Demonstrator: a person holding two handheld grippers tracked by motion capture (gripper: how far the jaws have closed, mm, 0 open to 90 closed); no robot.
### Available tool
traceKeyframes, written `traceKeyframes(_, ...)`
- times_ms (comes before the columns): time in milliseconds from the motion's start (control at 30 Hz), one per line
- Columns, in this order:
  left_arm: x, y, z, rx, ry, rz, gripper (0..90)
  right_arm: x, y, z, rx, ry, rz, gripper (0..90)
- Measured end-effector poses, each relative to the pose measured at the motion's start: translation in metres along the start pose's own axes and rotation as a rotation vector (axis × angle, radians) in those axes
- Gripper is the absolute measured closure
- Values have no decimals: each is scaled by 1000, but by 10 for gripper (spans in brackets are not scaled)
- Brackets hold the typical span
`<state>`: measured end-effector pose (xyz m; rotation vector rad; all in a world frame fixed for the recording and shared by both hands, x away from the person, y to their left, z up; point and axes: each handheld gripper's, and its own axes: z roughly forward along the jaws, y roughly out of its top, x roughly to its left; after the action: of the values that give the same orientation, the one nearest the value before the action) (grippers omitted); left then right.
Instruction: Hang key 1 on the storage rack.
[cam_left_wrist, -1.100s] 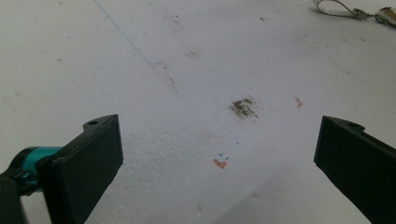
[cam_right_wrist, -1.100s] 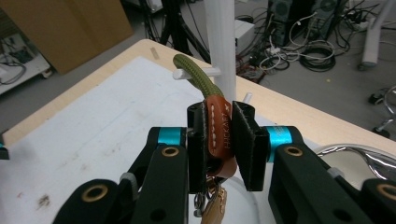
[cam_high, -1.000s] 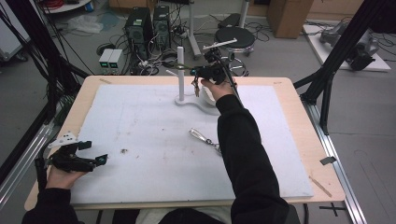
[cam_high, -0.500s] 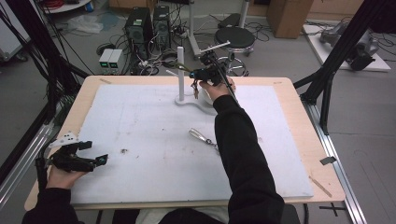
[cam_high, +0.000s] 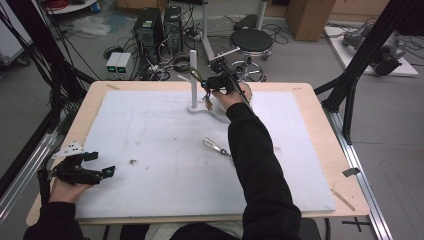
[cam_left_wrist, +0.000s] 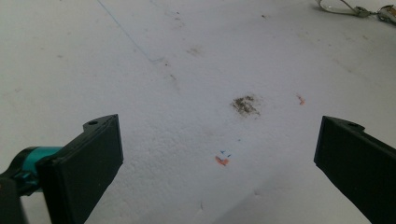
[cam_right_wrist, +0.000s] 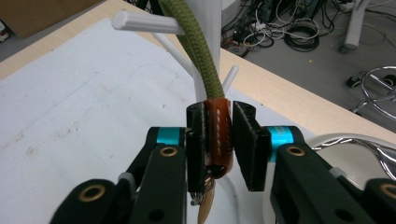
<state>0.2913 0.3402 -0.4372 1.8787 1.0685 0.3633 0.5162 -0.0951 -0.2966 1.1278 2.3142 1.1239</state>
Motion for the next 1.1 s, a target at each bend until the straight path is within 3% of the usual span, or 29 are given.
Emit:
traceKeyframes(67, 0, 0, 0, -1, -2, -4, 17, 0, 0, -1, -4, -6, 7, 612)
traceKeyframes(100, 0, 0, 0, -1, -2, -1, 17, -4, -1, -6, -28, -6, 44, 563)
traceKeyframes(167, 0, 0, -1, 0, -1, 0, 17, -6, -1, -7, -32, -6, 47, 512)
traceKeyframes(300, 0, 0, -1, -1, -1, 0, 17, -9, -3, -14, -28, 9, 34, 197)
traceKeyframes(400, 0, 0, -1, 0, -1, 0, 17, -9, -4, -22, -65, 40, 9, 20)
traceKeyframes(533, 0, 0, -1, 0, -1, 2, 17, -7, -4, -30, -86, 62, -3, 5)
traceKeyframes(800, -1, 0, 0, 7, 1, 8, 17, 5, -5, -40, -61, 63, -71, 5)
traceKeyframes(1033, -1, 0, -1, 5, 1, 9, 17, 12, -8, -44, -26, 61, -93, 6)
traceKeyframes(1100, -1, 0, 0, 4, 1, 7, 17, 13, -13, -47, -46, 70, -83, 6)
